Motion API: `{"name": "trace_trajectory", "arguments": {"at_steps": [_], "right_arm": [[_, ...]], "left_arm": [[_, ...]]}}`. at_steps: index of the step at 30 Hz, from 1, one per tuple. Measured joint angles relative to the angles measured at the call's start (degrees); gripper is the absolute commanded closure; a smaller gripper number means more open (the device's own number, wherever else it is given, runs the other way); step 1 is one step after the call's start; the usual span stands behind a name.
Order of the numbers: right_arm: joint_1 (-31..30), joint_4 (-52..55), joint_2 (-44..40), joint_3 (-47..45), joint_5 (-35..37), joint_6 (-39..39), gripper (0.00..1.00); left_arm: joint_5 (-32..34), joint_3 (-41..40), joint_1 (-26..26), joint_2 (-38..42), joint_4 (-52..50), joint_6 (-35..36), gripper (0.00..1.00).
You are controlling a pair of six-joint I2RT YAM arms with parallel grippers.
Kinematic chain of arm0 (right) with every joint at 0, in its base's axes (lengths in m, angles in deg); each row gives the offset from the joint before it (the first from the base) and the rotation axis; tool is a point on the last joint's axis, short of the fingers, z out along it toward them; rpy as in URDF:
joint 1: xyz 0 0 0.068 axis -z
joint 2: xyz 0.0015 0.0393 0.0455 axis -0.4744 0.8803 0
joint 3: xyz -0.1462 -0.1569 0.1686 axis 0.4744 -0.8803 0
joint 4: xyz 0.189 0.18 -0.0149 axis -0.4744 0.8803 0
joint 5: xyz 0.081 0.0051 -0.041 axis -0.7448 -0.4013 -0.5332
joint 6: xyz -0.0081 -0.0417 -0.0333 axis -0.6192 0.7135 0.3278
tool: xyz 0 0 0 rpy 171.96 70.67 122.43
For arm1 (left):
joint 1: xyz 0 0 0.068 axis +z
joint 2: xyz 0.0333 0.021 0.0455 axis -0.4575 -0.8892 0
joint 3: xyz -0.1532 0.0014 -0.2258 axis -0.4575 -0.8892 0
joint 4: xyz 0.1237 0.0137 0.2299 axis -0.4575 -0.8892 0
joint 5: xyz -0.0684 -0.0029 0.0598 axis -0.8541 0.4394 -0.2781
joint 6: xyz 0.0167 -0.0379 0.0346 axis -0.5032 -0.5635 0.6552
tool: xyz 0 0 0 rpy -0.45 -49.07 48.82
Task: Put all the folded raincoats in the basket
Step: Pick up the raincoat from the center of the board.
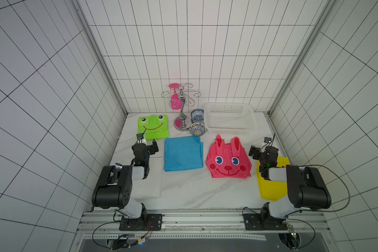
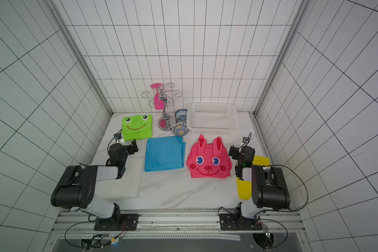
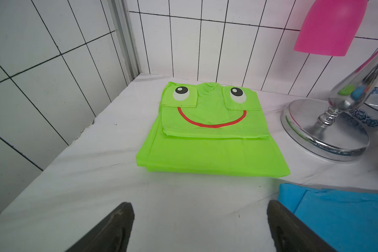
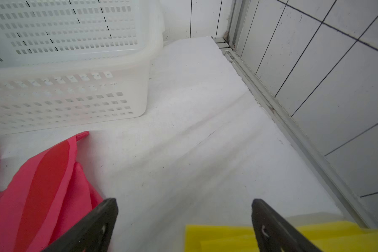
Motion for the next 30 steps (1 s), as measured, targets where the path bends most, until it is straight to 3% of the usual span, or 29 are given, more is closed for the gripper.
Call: {"name": "trace_trajectory", "arguments": {"at_steps": [30], "right_arm": [[0.0, 0.0, 0.0, 0.0, -2.1, 0.3, 0.01]], "left_arm": [[0.0, 0.0, 0.0, 0.0, 0.0, 0.0, 0.02]]}}
